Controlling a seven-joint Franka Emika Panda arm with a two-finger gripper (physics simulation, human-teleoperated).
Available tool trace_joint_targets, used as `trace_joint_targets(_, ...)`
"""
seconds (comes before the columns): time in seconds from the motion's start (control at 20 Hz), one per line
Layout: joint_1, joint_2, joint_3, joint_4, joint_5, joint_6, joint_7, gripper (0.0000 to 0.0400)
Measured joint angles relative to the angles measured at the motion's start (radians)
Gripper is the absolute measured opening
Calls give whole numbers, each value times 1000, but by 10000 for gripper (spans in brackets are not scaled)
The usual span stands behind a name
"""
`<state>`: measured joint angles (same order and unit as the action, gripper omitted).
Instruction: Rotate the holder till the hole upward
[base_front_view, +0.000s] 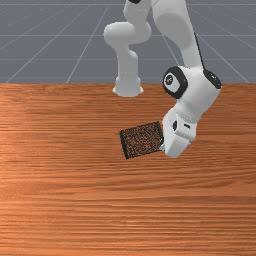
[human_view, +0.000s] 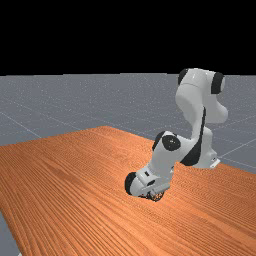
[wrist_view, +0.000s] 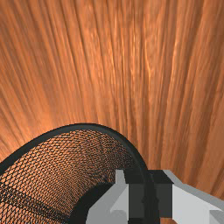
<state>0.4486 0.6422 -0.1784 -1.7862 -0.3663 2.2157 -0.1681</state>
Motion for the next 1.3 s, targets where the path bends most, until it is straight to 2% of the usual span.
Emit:
trace_joint_targets(0.1,-77,-34,69,-27,116,40,-126,40)
trace_joint_targets(0.2,-122,-66,104,-45,206,36,-209,43)
trace_joint_targets(0.3,-73,-101,47,-46,130,11,-140,36)
trace_joint_targets(0.35,-39,-112,13,-36,70,-20,-88,53)
trace_joint_targets(0.4,-52,-133,24,-41,103,-26,-121,33)
trace_joint_targets(0.45,-53,-151,23,-40,112,-41,-132,33)
trace_joint_targets(0.5,-112,-178,74,-51,261,-48,-263,39)
trace_joint_targets(0.55,-140,-201,93,-47,350,-82,-340,42)
trace_joint_targets(0.65,-166,-242,102,-30,466,-156,-434,45)
trace_joint_targets(0.7,-207,-238,128,-9,599,-244,-537,53)
trace_joint_targets(0.95,-205,-358,99,-161,662,-144,-591,47)
trace_joint_targets(1.0,-220,-361,103,-173,716,-167,-634,48)
trace_joint_targets(1.05,-221,-375,101,-192,727,-149,-643,43)
trace_joint_targets(1.1,-233,-380,104,-204,768,-164,-677,44)
trace_joint_targets(1.2,-231,-409,97,-241,780,-119,-688,47)
trace_joint_targets(1.3,-215,-445,86,-283,741,-50,-656,37)
